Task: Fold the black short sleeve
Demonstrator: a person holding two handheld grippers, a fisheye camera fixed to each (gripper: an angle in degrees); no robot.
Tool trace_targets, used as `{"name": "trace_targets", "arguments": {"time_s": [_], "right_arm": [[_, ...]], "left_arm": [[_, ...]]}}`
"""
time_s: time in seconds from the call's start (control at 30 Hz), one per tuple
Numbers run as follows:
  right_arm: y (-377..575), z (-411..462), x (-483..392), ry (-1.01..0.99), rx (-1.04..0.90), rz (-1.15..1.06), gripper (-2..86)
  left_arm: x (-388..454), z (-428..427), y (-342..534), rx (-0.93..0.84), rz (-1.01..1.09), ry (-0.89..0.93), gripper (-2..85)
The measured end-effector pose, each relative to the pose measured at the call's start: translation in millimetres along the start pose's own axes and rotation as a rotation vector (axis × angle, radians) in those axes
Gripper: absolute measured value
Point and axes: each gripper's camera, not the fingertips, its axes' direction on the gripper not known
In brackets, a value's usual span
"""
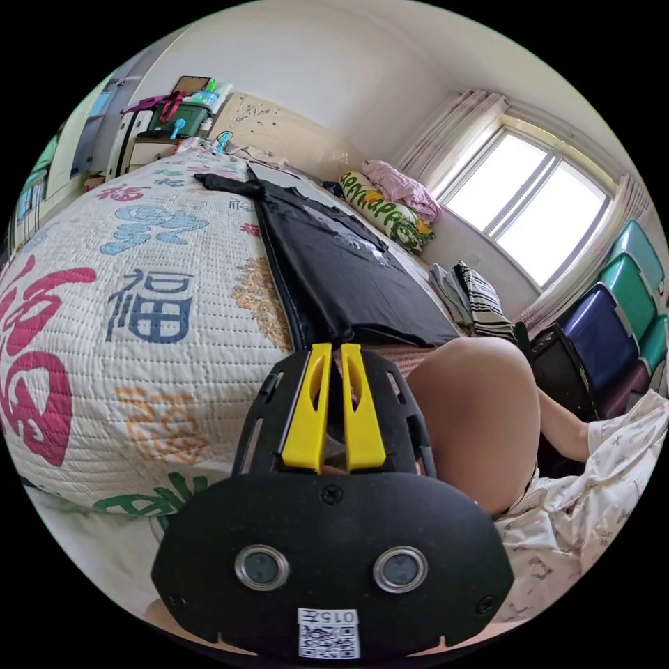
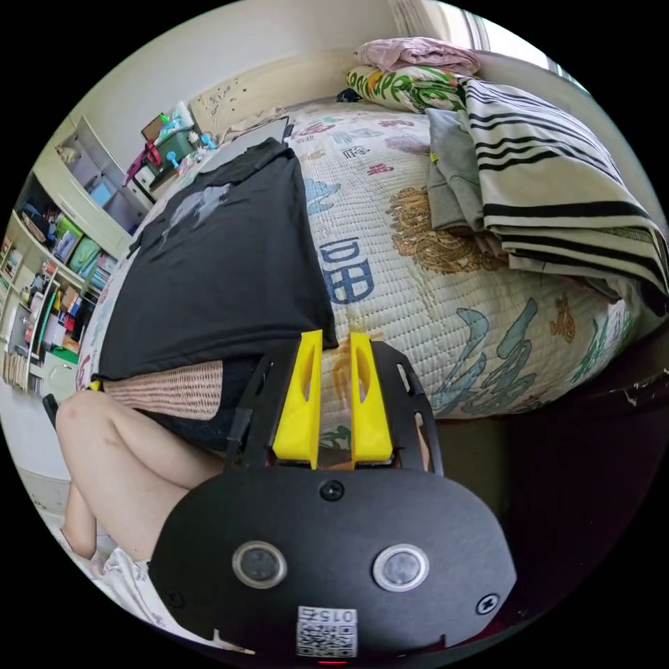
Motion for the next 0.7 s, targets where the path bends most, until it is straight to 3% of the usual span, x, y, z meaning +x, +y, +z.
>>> {"name": "trace_targets", "arguments": {"time_s": [0.3,0.7], "right_arm": [[-28,37,18,-0.070,-0.116,-0.004,6.8],[-55,72,9,-0.018,-0.194,-0.023,6.7]], "left_arm": [[-29,-55,-24,0.008,0.000,-0.034,-0.6],[-81,-121,-68,0.023,-0.046,-0.014,-0.6]]}}
